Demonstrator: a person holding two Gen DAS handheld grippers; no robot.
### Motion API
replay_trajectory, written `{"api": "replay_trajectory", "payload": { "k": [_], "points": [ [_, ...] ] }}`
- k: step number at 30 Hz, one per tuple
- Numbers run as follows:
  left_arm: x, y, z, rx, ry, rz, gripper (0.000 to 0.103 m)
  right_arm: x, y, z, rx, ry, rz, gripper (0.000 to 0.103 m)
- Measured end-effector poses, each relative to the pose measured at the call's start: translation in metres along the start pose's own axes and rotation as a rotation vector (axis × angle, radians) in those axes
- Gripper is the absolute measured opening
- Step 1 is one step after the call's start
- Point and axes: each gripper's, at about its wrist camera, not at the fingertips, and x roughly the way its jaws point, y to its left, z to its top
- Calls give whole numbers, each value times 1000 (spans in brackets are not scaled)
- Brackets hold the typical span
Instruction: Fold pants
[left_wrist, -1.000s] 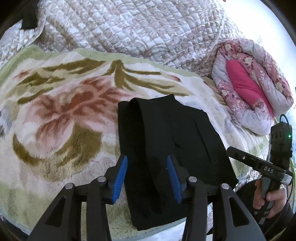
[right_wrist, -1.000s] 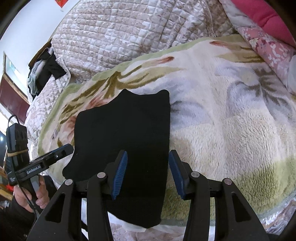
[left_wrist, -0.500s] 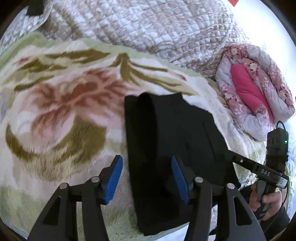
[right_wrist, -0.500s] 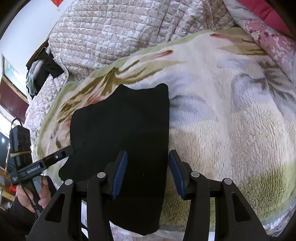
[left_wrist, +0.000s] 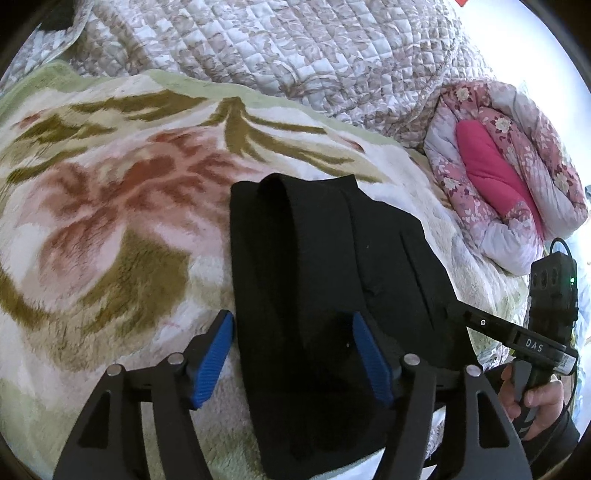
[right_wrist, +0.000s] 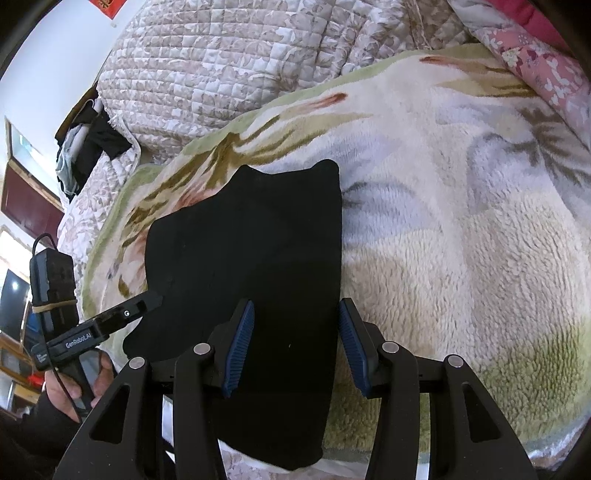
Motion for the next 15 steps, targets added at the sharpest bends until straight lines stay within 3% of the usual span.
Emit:
{"api": "replay_trajectory", "payload": {
  "k": [9, 15],
  "points": [
    [7, -3, 3, 4, -11, -19, 72, 5, -7, 6, 49, -7, 61, 48],
    [-3, -9, -11, 19, -18, -2, 65, 1, -3, -6, 64, 19, 105, 49]
  ]
}}
